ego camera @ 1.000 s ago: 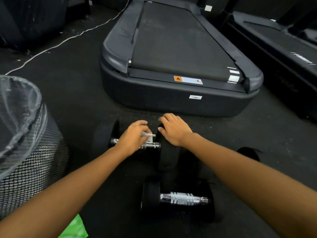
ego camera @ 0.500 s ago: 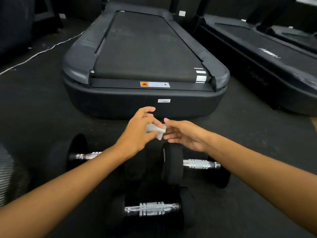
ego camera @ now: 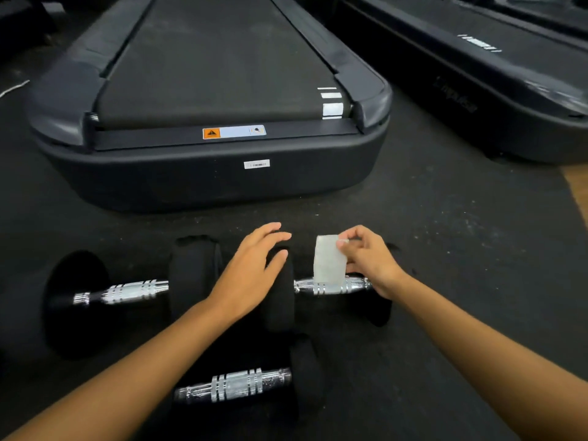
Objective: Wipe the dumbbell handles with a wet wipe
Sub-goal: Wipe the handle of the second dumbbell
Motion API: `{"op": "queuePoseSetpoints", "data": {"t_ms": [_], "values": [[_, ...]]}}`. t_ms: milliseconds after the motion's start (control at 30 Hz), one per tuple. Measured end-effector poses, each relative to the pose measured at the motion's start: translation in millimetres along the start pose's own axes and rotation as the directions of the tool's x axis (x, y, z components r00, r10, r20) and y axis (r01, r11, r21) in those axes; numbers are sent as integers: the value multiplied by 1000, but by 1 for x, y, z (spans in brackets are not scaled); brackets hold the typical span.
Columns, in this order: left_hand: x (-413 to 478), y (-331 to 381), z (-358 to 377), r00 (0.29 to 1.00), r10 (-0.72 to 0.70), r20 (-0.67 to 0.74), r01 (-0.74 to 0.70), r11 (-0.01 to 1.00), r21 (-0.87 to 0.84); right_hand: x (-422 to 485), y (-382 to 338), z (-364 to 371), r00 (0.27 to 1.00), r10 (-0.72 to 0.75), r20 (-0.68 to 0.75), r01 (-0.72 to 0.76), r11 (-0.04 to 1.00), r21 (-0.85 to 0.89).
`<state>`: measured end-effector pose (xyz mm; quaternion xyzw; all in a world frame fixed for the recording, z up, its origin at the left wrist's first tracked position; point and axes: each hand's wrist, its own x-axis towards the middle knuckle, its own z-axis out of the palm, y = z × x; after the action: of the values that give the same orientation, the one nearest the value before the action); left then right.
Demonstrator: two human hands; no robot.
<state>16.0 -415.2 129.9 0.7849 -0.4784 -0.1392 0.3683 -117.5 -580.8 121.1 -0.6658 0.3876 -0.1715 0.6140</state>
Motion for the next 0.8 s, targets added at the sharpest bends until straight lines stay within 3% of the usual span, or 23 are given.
{"op": "queuePoseSetpoints", "data": {"t_ms": [200,333,467,633,800], "values": [[6,-10,31,993,-39,108,10,968,252,7,30,27,994,-70,90,94,948,-304],[4,-21,40,990,-20,141,-13,974,226,7,38,43,975,-199,102,224,875,-430],[2,-26,44,997,15,79,-25,990,137,6,50,50,934,-341,105,322,681,-658],[1,-29,48,999,22,29,-26,992,127,6,71,47,828,-522,204,475,462,-749],[0,-27,48,999,45,-5,-44,992,121,-3,81,39,768,-523,370,565,283,-775]]}}
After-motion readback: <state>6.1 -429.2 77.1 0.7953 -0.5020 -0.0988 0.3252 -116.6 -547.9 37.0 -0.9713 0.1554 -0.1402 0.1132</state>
